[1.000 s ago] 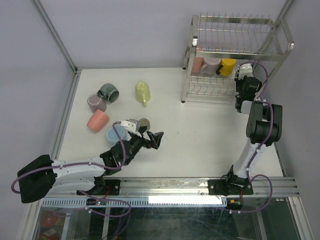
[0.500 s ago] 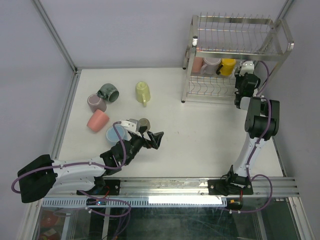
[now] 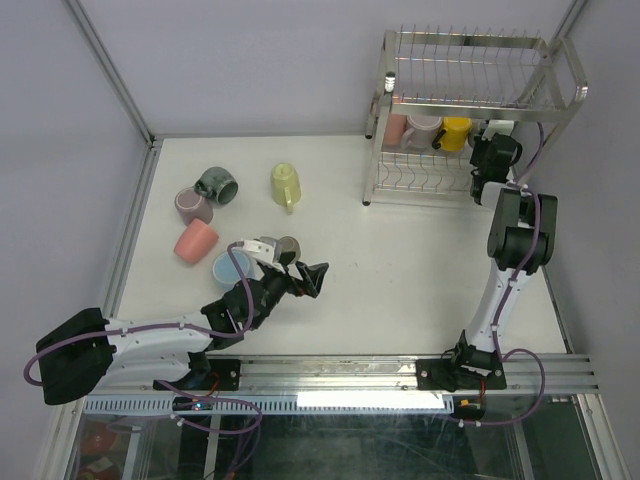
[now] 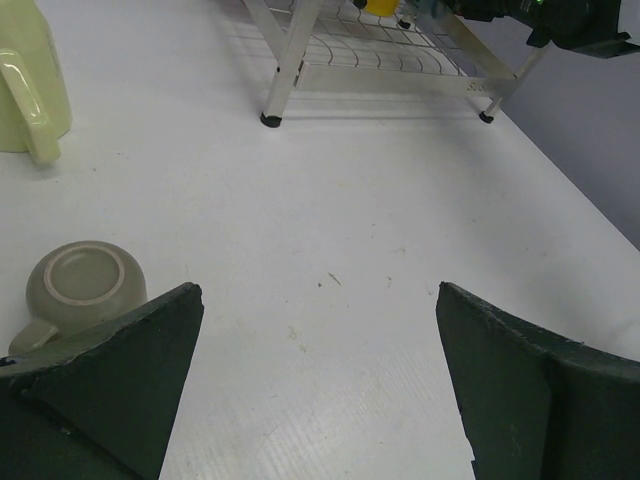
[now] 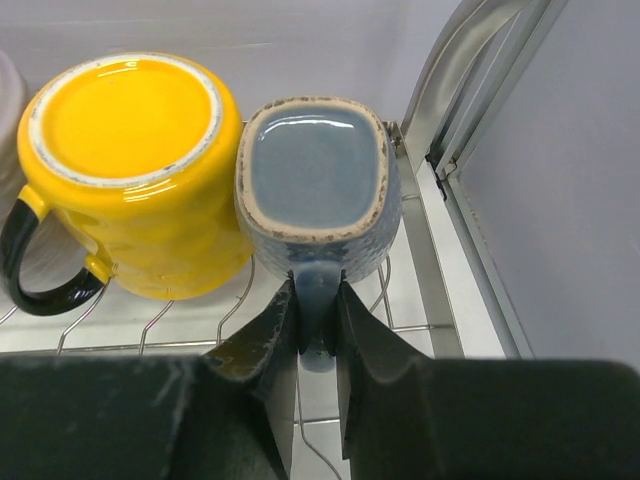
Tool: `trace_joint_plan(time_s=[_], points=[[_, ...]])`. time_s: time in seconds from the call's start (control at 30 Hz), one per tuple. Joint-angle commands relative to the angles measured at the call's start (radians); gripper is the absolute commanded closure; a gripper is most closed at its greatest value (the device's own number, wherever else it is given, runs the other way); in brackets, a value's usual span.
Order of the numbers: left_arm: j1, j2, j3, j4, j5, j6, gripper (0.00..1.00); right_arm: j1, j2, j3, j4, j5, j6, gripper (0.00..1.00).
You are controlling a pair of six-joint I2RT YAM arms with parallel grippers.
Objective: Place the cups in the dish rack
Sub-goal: Turn the cup upside down in the dish rack.
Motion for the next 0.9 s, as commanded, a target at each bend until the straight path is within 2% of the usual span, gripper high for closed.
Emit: trace_joint_plan(time_s=[0.0,0.17,0.37,0.63,0.87], points=[[0.006,0.006,0.049,0.027,-0.003,-0.009,0.01,0.002,0.01,0.094,0.041,0.017,0.026,0.97],[0.005,0.013,0.061,0.018,0.003,-0.009,0.01,0.001,0.031,0.116,0.031,0.012,0.027,0.95],[0.005,0.015,0.073,0.01,0.011,-0.012,0.01,0.002,0.058,0.153,0.009,0.014,0.015,0.87],[0.006,0.014,0.086,-0.007,0.02,-0.018,0.01,0.0,0.065,0.162,0.001,0.01,0.009,0.61],[0.006,0.009,0.089,-0.013,0.025,-0.023,0.01,-0.005,0.013,0.107,0.015,-0.033,0.009,0.49]])
